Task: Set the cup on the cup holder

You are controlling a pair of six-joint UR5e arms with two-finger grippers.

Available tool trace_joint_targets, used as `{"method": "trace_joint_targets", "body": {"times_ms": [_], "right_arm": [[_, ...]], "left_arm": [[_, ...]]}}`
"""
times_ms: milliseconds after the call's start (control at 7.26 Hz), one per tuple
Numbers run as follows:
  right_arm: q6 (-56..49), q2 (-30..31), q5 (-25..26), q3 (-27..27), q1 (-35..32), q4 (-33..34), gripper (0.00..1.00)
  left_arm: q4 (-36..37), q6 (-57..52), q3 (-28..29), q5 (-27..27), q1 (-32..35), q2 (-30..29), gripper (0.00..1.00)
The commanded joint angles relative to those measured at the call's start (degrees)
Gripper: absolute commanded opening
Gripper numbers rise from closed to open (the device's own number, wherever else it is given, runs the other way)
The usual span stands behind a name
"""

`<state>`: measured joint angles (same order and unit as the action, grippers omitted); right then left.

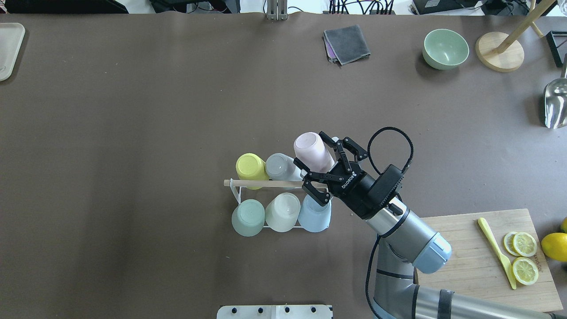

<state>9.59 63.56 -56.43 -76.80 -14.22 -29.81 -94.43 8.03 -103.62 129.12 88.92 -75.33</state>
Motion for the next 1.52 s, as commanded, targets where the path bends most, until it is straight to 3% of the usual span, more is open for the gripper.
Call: {"method": "trace_joint_targets", "body": {"times_ms": [0, 276, 413, 689, 827, 964, 1102, 1378], "right_arm": [[0.2, 0.1, -0.1, -0.3, 0.1, -0.8, 1.00], [0.2, 0.6, -1.0, -0.8, -0.4, -0.2, 1.00], [0.2, 0.7, -2.4, -0.8, -0.8, 0.0, 1.00], [2.3, 4.1, -10.2, -6.1, -3.8, 11.2, 1.00], [6.0, 7.7, -16.4, -11.8, -6.4, 21.0, 1.00], [9.1, 10.5, -26.4, -16.2, -11.3, 29.9, 1.00], [9.6, 11.4, -37.7, -16.6, -16.4, 34.5, 1.00], [16.3, 11.5, -55.3, -17.8, -25.3, 44.0, 1.00]], "left_arm": [[3.7, -0.2, -0.9, 4.3, 1.5, -1.4, 0.99], [3.5, -3.4, -2.4, 3.9, 1.4, -1.4, 0.99], [3.8, -15.3, -1.1, 3.9, 1.5, -1.4, 0.99], [3.8, -20.9, -0.8, 4.1, 2.8, -1.0, 0.99], [3.7, -20.6, -1.0, 4.4, 3.1, -0.9, 0.99], [3.7, -20.4, -0.8, 4.2, 3.1, -0.7, 0.99], [3.7, -20.4, -1.0, 4.4, 3.1, -0.6, 0.99], [3.6, -20.4, -1.1, 4.4, 3.2, -0.7, 0.99]]}}
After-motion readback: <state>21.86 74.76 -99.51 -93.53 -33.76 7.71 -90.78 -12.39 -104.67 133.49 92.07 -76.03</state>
